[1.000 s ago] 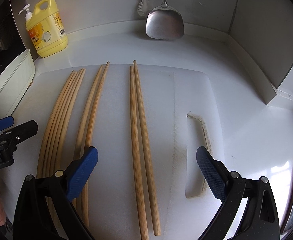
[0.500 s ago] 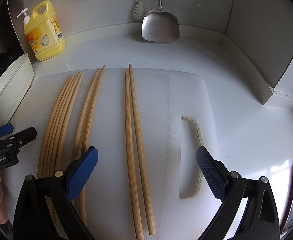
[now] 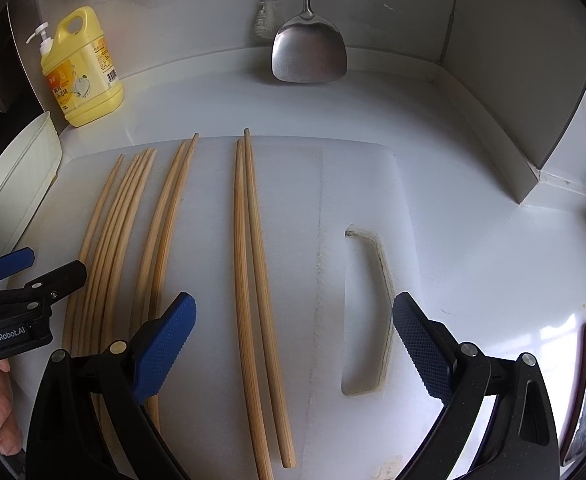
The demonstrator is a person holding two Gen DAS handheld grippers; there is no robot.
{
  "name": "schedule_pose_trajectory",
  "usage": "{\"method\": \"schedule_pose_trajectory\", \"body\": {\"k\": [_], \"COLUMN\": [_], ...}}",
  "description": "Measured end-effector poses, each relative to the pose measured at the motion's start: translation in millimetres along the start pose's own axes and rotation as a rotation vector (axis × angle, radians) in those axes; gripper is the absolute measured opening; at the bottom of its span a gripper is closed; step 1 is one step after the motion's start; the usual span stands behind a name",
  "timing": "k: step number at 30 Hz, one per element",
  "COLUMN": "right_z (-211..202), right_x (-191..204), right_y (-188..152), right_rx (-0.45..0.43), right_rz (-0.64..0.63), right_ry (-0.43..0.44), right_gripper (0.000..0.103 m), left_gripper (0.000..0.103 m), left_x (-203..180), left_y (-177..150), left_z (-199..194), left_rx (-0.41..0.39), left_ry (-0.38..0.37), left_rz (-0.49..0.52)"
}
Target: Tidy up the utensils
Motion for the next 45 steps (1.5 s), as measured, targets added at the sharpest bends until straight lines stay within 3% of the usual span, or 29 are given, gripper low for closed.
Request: {"method": "schedule_pose_trajectory", "body": {"k": [16, 28, 45], "right_z": [-3.7, 1.7, 11.8], "right_x": [-9.9, -23.4, -7.9], "right_y": [6.9, 12.0, 12.4], "right_rx": [-0.025, -0.023, -0.007], "right_rz": [-0.004, 0.000, -0.068], "right_ry": [-0.017, -0.051, -0.054], "right_gripper": [0.094, 0.094, 0.093], "left_gripper": [0.097, 0.097, 0.097], "left_x": [42.9, 48.5, 42.7], "left_y": [-3.7, -1.0, 0.5], "left_z": [-1.6, 5.5, 12.3], "left_rx": [-0.009, -0.008, -0.008], "left_ry": [0.018, 0.043, 0.056], "left_rz": [-0.089, -0.085, -0.088]}}
Point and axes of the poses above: each gripper's, at about its wrist camera, not at the fingertips, and z roughly the way its jaws point, x to its left, y to its top, the point moved 4 cm from there along z, roughly the way its jaws point, and after that the axes turned 8 degrees about y, right-handed, at the moved point
